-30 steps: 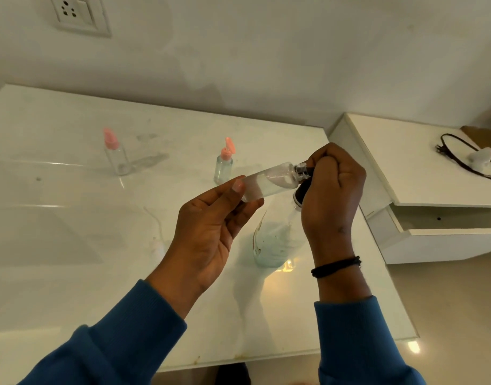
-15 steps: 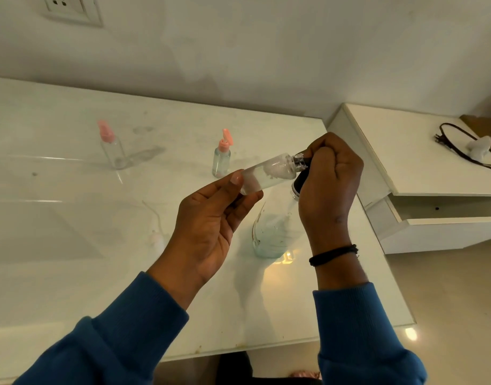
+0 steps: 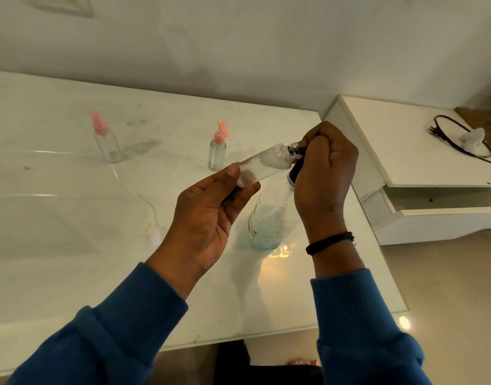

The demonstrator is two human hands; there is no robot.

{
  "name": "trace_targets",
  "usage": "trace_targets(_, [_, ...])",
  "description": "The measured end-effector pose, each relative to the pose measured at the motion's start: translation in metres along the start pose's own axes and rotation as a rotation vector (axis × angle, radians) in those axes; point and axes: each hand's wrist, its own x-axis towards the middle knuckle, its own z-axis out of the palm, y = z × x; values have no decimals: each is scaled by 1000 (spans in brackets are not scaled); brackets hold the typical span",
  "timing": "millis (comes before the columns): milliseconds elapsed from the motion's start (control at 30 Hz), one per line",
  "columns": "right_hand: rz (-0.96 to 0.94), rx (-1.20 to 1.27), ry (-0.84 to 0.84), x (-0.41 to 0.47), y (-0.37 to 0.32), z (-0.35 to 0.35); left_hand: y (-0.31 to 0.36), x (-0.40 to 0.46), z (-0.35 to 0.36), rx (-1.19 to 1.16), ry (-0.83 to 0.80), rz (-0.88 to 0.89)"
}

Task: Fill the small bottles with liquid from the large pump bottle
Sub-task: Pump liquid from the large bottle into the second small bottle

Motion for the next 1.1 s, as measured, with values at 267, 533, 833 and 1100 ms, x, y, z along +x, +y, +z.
trace_targets(267, [-16,1,-22,4,-6,-3,-3,-1,1,-33,-10,-37])
trace_targets(533, [27,-3,-50,4,0,-2,-4,-2,0,-31,12,-69])
trace_targets(833, [34,24,-55,3,3,-2,-3,-3,1,-39,23,-73])
trace_targets(1100, [20,9,-72,5,-3,-4,-3,-1,0,-46,5,-71])
